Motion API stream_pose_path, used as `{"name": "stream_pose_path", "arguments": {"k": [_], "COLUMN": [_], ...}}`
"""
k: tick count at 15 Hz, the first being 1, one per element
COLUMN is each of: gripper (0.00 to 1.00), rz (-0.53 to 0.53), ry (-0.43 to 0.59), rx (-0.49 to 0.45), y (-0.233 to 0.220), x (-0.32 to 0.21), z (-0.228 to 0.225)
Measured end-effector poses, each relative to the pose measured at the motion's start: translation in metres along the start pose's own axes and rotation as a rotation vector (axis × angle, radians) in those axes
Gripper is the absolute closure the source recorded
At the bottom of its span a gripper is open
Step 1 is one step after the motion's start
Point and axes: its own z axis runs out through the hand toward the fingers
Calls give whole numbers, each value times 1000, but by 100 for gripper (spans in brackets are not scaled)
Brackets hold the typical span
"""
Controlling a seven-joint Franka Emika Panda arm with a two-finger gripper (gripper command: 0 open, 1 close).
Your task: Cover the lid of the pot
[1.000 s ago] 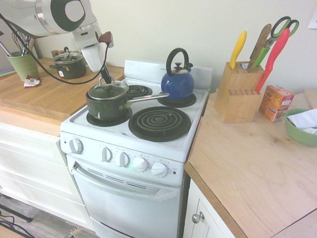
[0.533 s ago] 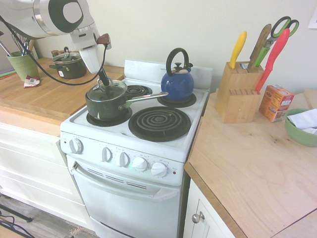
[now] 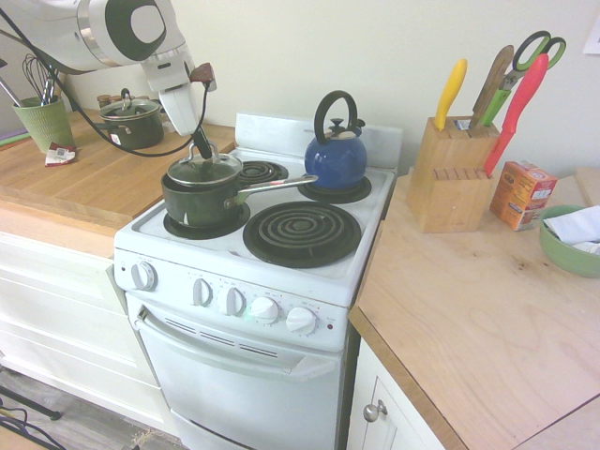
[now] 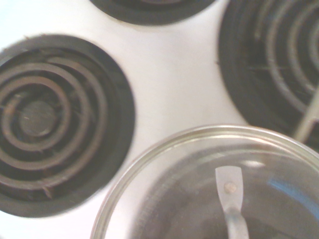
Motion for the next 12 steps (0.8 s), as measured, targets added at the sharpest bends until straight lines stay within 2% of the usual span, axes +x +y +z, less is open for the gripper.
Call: {"name": "stream_pose_path", "arguments": {"k": [5,12], "gripper": [100,100], "rz": [14,1], "ry": [-9,-16], "rx": [-3,6], "y": [4,39], "x": [4,11], "z": [-2,-23]}}
